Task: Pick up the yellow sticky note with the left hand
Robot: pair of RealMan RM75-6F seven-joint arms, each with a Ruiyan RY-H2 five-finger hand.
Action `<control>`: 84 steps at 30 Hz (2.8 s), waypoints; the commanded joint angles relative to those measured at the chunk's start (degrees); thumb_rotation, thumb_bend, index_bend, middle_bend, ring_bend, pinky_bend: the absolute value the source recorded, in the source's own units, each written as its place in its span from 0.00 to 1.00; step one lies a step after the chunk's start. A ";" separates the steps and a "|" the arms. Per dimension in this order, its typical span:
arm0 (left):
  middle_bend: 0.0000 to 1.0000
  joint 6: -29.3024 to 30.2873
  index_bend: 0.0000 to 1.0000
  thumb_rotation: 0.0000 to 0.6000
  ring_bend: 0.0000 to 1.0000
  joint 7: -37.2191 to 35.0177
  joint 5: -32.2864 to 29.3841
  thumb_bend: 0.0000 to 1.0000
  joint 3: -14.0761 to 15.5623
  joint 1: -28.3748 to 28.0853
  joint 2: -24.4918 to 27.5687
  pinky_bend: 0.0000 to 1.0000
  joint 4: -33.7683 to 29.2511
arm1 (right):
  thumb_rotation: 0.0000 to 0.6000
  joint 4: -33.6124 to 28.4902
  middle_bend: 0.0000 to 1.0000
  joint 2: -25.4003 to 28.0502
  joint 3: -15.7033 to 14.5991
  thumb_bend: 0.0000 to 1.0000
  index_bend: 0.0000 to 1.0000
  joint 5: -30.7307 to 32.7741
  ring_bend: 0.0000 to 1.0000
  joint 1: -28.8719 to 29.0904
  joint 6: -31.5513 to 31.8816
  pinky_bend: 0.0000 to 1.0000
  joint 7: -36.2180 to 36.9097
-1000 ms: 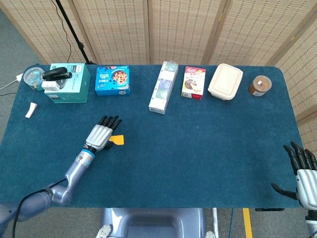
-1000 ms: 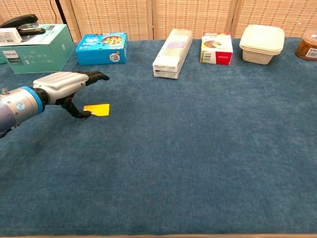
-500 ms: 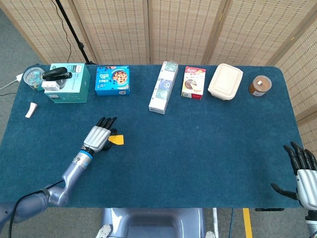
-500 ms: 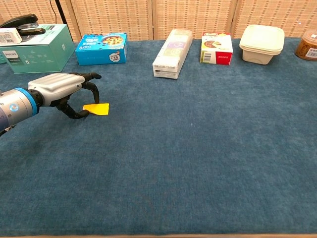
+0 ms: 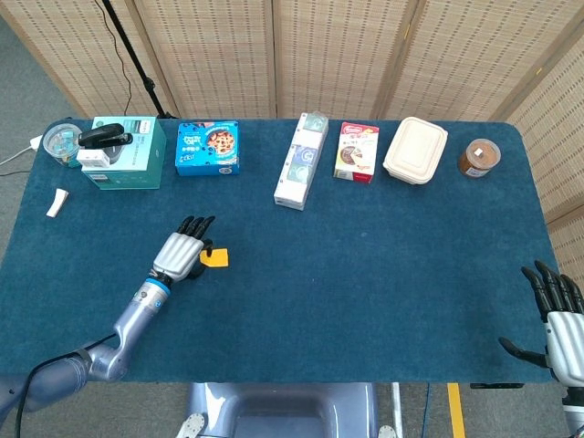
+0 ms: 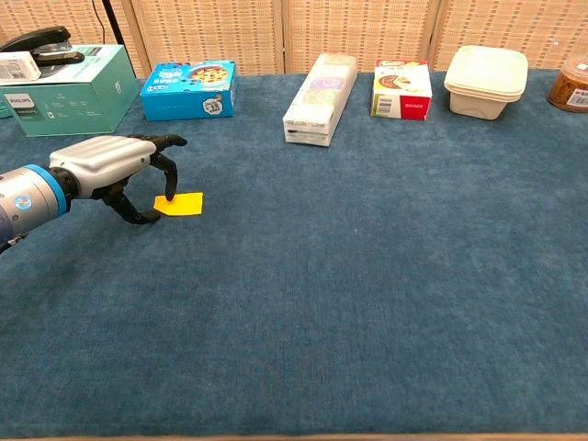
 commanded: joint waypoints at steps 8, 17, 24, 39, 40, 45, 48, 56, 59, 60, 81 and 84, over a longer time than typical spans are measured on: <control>0.00 -0.34 0.56 1.00 0.00 1.43 -0.83 0.34 -0.02 -0.13 -0.37 0.00 0.47 | 1.00 -0.09 0.00 0.13 -0.01 0.00 0.00 0.11 0.00 0.04 -0.13 0.00 0.27; 0.00 -0.70 0.56 1.00 0.00 1.85 -1.41 0.38 -0.15 -0.32 -0.73 0.00 1.13 | 1.00 -0.16 0.00 0.19 -0.06 0.00 0.00 0.22 0.00 0.10 -0.31 0.00 0.24; 0.00 -0.79 0.62 1.00 0.00 2.10 -1.64 0.39 -0.15 -0.39 -0.88 0.00 1.25 | 1.00 -0.16 0.00 0.20 -0.05 0.00 0.00 0.20 0.00 0.11 -0.29 0.00 0.50; 0.00 -0.61 0.65 1.00 0.00 3.74 -2.23 0.48 -0.31 -0.56 -1.00 0.00 1.17 | 1.00 -0.27 0.00 0.39 -0.02 0.00 0.00 0.41 0.00 0.10 -0.32 0.00 0.81; 0.00 -0.55 0.65 1.00 0.00 3.81 -2.25 0.49 -0.33 -0.55 -1.01 0.00 1.18 | 1.00 -0.30 0.00 0.39 -0.02 0.00 0.00 0.42 0.00 0.11 -0.34 0.00 0.78; 0.00 -0.11 0.67 1.00 0.00 3.83 -2.02 0.50 -0.45 -0.68 -1.16 0.00 1.12 | 1.00 -0.38 0.00 0.43 -0.06 0.00 0.00 0.41 0.00 0.15 -0.47 0.00 0.95; 0.00 0.24 0.67 1.00 0.00 4.00 -1.63 0.51 -0.44 -0.85 -1.18 0.00 0.96 | 1.00 -0.41 0.00 0.48 -0.06 0.00 0.00 0.41 0.00 0.16 -0.48 0.00 1.08; 0.00 0.85 0.69 1.00 0.00 7.02 -0.68 0.52 -0.67 -2.10 -0.62 0.00 -1.06 | 1.00 -0.40 0.00 0.65 0.01 0.00 0.00 0.50 0.00 0.18 -0.50 0.00 1.64; 0.00 0.93 0.69 1.00 0.00 9.66 -0.54 0.52 -1.00 -3.04 -0.38 0.00 -2.67 | 1.00 -0.37 0.00 0.73 0.02 0.00 0.00 0.51 0.00 0.15 -0.46 0.00 1.85; 0.00 0.95 0.69 1.00 0.00 10.69 -0.63 0.52 -1.21 -3.39 -0.25 0.00 -3.45 | 1.00 -0.37 0.00 0.76 0.04 0.00 0.00 0.55 0.00 0.15 -0.46 0.00 1.91; 0.00 6.96 0.67 1.00 0.00 17.93 2.57 0.52 -3.61 -6.59 1.35 0.00 -16.16 | 1.00 -0.35 0.00 1.22 0.14 0.00 0.00 0.56 0.00 0.05 -0.24 0.00 3.01; 0.00 6.83 0.64 1.00 0.00 17.46 2.25 0.51 -3.42 -6.54 1.25 0.00 -15.81 | 1.00 -0.39 0.00 1.24 0.12 0.00 0.00 0.50 0.00 0.03 -0.21 0.00 3.08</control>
